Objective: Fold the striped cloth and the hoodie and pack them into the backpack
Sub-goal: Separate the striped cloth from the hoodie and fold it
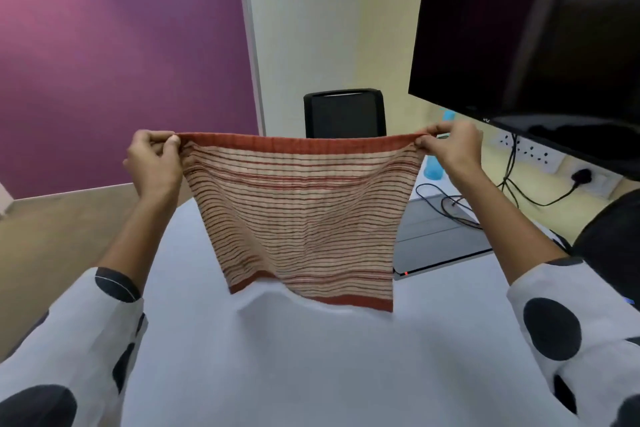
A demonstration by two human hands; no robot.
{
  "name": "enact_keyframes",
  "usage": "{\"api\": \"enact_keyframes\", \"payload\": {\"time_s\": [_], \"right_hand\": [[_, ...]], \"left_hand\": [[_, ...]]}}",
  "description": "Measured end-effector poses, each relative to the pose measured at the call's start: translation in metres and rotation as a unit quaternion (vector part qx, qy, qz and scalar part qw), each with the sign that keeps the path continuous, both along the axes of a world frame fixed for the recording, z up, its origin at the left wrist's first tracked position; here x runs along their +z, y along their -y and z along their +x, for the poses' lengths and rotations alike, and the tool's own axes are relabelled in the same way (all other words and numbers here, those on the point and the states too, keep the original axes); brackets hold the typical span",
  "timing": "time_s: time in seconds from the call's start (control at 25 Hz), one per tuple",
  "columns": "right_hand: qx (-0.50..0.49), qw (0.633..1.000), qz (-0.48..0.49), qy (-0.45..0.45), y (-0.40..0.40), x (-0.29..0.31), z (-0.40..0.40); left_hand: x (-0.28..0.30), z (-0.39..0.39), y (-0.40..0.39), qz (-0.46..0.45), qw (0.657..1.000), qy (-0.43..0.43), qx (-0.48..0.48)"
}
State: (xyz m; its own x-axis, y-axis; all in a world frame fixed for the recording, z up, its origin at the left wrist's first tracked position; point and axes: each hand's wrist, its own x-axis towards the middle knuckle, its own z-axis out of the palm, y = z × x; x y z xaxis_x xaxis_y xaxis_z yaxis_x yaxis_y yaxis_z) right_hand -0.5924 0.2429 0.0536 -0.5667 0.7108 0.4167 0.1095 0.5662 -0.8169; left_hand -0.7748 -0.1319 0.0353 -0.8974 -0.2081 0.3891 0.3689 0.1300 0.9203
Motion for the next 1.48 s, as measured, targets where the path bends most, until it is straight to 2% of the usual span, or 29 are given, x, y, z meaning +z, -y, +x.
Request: {"api": "enact_keyframes", "payload": {"time_s": [0.12,0.2,0.48,0.84,1.0,1.12,1.24,1.48], "right_hand": [[0.000,1.000,-0.005,0.005,-0.031,-0.005,-0.023],[0.012,1.000,-0.024,0.003,-0.019,0.001,-0.025],[0.006,1.000,-0.005,0.016,-0.034,-0.009,-0.055],[0.005,0.995,0.009,-0.103,-0.045,0.025,-0.060],[0.020,0.993,0.009,-0.118,-0.028,0.007,-0.027],[0.018,0.996,-0.012,-0.088,-0.018,-0.030,0.009],[0.007,0.999,-0.027,-0.024,-0.011,-0.077,0.048],[0.012,0.992,-0.060,0.115,0.021,-0.164,0.130]], "left_hand": [[-0.007,-0.010,-0.007,-0.037,0.999,0.004,0.003],[-0.015,-0.012,-0.015,-0.057,0.998,0.010,0.000],[-0.028,-0.051,-0.042,-0.055,0.998,0.043,-0.001],[0.017,-0.068,-0.045,-0.047,0.998,-0.048,0.014],[0.009,-0.018,-0.021,-0.146,0.979,-0.131,0.052],[-0.022,0.028,-0.003,-0.199,0.968,-0.145,0.040],[-0.078,0.071,0.012,-0.237,0.964,-0.121,0.000],[-0.188,0.153,0.049,-0.286,0.955,0.002,-0.083]]}}
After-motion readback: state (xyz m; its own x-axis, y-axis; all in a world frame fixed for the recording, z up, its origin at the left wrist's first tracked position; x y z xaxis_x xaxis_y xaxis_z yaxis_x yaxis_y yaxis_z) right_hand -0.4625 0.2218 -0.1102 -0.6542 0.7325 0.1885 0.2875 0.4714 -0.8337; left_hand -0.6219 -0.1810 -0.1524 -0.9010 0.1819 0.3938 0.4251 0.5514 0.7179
